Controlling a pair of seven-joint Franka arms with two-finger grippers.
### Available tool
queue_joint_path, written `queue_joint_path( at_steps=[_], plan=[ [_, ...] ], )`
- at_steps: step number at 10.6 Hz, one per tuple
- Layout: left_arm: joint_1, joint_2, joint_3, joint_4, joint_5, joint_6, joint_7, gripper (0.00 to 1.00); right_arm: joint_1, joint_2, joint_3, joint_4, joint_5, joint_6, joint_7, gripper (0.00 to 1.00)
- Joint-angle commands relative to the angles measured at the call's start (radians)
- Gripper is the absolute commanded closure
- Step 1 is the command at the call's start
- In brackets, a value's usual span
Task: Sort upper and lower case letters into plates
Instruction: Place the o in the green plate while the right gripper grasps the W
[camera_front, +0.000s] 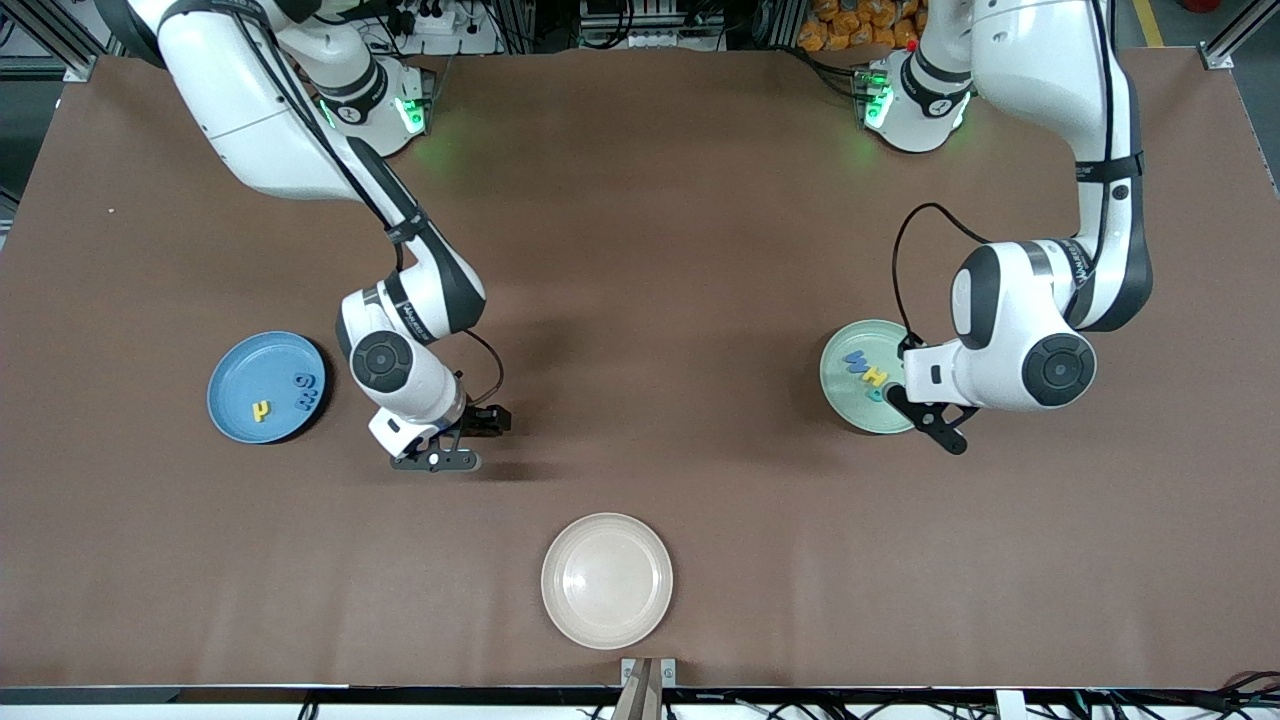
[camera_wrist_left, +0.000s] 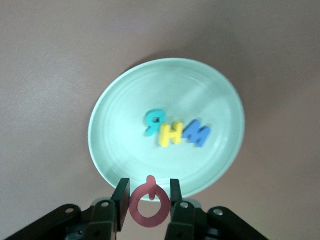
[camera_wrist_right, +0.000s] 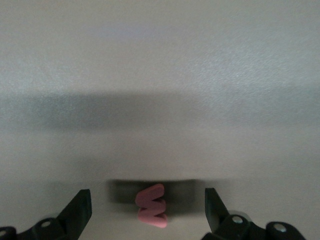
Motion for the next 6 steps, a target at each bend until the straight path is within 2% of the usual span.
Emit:
queue_joint_path(
  at_steps=[1,2,3,4,5,6],
  plan=[
    [-0.016,-0.019,-0.039,-0.113,-0.066,0.135,0.015,1.00,0.005,0.000,-0.005,-0.029,0.007,0.045,0.018,0.00],
    [-0.020,-0.012,-0.051,-0.112,-0.077,0.143,0.014,1.00,0.000,0.000,-0.005,-0.041,0.007,0.051,0.018,0.00],
    [-0.019,-0.003,-0.054,-0.113,-0.081,0.145,0.003,0.17,-0.003,0.000,-0.005,-0.046,0.007,0.051,0.018,0.00],
    [0.001,0.012,-0.053,-0.112,-0.082,0.145,0.009,0.00,-0.005,0.000,-0.005,-0.060,0.007,0.051,0.018,0.00],
    [0.042,0.006,-0.054,-0.112,-0.078,0.139,0.018,0.00,-0.008,-0.001,-0.007,-0.069,0.007,0.053,0.018,0.00],
    [0.050,-0.011,-0.048,-0.103,-0.069,0.128,0.023,0.00,-0.008,-0.001,-0.005,-0.071,0.007,0.051,0.018,0.42]
  ],
)
